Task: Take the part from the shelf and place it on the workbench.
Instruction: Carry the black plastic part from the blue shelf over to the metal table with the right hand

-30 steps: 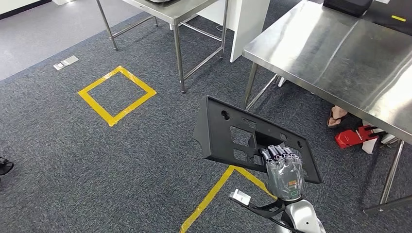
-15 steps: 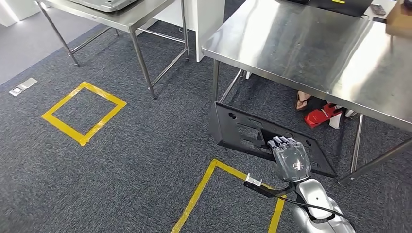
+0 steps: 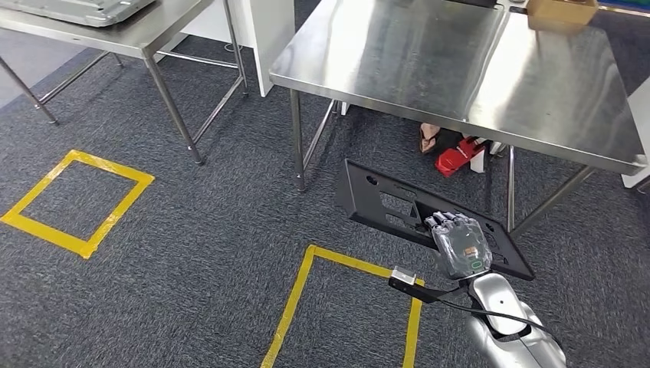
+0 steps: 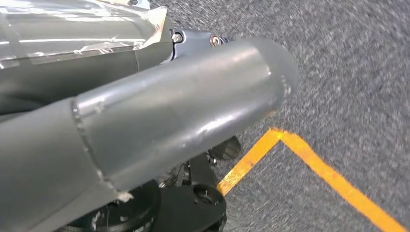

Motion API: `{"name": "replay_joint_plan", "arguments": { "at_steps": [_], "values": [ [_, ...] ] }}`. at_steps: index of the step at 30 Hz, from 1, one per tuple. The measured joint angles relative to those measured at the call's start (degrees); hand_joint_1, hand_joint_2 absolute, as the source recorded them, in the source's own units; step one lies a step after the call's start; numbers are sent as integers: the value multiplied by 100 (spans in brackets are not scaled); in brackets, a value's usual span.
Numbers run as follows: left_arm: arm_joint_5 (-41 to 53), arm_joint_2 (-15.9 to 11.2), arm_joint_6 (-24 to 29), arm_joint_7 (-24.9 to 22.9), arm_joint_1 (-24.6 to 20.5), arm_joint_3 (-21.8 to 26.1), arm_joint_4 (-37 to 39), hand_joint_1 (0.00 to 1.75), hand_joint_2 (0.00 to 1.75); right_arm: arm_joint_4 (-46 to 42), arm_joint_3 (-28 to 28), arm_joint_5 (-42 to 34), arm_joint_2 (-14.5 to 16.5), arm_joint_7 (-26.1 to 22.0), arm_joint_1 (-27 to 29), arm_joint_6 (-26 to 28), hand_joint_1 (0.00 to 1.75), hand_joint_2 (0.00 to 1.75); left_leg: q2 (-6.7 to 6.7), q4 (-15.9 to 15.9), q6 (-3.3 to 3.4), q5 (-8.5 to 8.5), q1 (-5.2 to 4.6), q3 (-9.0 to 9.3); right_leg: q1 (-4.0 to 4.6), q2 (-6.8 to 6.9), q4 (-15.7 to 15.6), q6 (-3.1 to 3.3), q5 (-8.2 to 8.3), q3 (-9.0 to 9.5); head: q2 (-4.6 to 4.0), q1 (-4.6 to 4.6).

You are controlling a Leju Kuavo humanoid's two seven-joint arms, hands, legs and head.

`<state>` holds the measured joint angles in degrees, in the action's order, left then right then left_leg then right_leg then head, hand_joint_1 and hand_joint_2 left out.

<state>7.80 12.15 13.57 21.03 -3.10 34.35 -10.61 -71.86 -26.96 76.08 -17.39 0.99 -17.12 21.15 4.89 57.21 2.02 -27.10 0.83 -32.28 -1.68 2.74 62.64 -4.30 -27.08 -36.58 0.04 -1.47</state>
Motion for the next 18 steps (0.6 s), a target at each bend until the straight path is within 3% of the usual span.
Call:
{"name": "replay_joint_plan", "arguments": {
  "at_steps": [2,4,5,7,9,11,12,13,16,18],
  "values": [
    [19,1,-25,-2,-2,1,0,0,0,150,-2,72,6,104,-209,-85,175,175,138,20,-65,-38,-48,19,42,198,-472,32,158,258,0,11],
    [42,-4,-48,-8,-20,0,1,0,0,386,18,129,-1,160,-459,-144,175,175,284,24,-117,-62,-67,53,70,101,-508,114,196,250,0,48],
    [50,-9,-58,-12,-37,0,0,0,0,505,39,145,-9,167,-564,-156,175,175,276,39,-151,-87,-49,66,36,24,-509,154,206,243,0,67],
    [56,-17,-77,-17,-57,0,0,0,0,680,79,164,-17,181,-746,-174,175,175,-15,278,-211,-276,-2,-17,-13,-116,-516,260,225,246,0,79],
    [65,-25,-91,-20,-43,-1,1,0,0,832,96,202,-3,236,-927,-195,175,175,-394,985,-234,-660,18,-334,-16,-259,-518,348,241,244,0,98],
    [90,-31,-122,-24,-19,-2,1,0,0,1068,103,263,28,299,-1138,-234,175,175,-498,1659,-232,-884,19,-681,10,-433,-515,378,248,241,0,109],
    [103,-35,-143,-25,-10,-2,1,0,0,1205,113,295,41,317,-1248,-248,175,175,-505,1721,-223,-826,19,-738,17,-503,-510,380,248,241,0,111],
    [117,-40,-173,-23,-7,-2,1,0,0,1347,127,328,53,332,-1367,-248,175,175,-508,1560,-209,-661,20,-695,20,-567,-503,379,248,244,0,113],
    [137,-65,-316,20,-19,-3,1,0,0,1772,179,425,85,367,-1714,-218,175,175,-575,482,-150,-82,28,-265,43,-695,-470,365,242,230,0,111],
    [143,-76,-412,64,-31,-7,1,0,0,2039,214,491,109,394,-1881,-185,175,175,-619,189,-116,-6,9,-167,71,-737,-473,317,249,194,0,108]
  ]
}}
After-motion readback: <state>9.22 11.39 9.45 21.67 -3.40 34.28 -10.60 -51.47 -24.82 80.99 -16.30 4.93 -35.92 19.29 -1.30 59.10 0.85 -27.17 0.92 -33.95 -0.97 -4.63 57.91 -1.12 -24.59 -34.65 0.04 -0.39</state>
